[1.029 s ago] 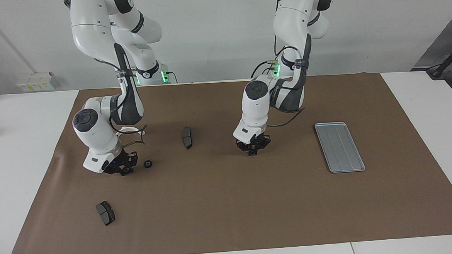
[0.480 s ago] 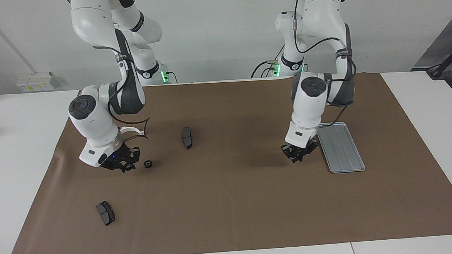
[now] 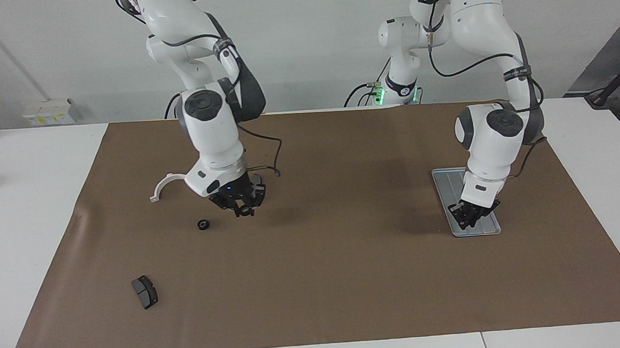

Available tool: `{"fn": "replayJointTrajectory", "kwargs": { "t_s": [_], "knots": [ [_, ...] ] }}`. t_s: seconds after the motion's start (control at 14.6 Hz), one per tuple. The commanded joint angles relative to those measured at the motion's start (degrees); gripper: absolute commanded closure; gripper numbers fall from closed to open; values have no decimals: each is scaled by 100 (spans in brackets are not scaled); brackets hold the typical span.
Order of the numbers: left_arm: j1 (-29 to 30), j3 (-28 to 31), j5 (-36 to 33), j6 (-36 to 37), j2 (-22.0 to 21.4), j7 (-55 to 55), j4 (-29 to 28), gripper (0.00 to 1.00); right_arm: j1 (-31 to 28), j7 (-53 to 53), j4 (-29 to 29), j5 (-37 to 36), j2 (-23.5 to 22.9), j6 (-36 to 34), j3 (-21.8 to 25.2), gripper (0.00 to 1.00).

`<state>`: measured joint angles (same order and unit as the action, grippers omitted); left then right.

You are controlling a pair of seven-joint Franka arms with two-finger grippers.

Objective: Pick bearing gear from pile to tray

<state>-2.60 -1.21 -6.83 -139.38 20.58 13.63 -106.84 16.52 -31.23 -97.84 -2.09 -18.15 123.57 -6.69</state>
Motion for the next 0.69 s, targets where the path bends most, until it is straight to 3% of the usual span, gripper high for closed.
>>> {"fn": "replayJointTrajectory", "kwargs": {
  "t_s": [0.0, 0.21, 0.34, 0.41, 0.48, 0.55, 0.62],
  "knots": [
    [93, -89, 147, -449, -45, -150, -354, 100, 490, -1162, 151, 95, -372, 386, 10, 100],
    [163, -89, 147, -546, -45, -221, -469, 100, 1202, -2139, 869, -1, -1214, 598, 28, 100],
    [163, -89, 147, -634, -54, -221, -583, 97, 1239, -2212, 1109, -106, -1471, 746, 19, 100],
    [163, -89, 147, -634, -54, -221, -610, 81, 1248, -2229, 1110, -194, -1524, 974, 28, 100],
    [163, -89, 147, -599, -63, -221, -602, 52, 1300, -2238, 1075, -334, -1620, 1150, 28, 100],
    [155, -89, 147, -564, -63, -212, -584, 37, 1318, -2238, 1066, -431, -1700, 1187, 28, 100],
    [146, -89, 147, -555, -72, -212, -566, 33, 1318, -2238, 1057, -458, -1709, 1196, 28, 100]
  ]
}}
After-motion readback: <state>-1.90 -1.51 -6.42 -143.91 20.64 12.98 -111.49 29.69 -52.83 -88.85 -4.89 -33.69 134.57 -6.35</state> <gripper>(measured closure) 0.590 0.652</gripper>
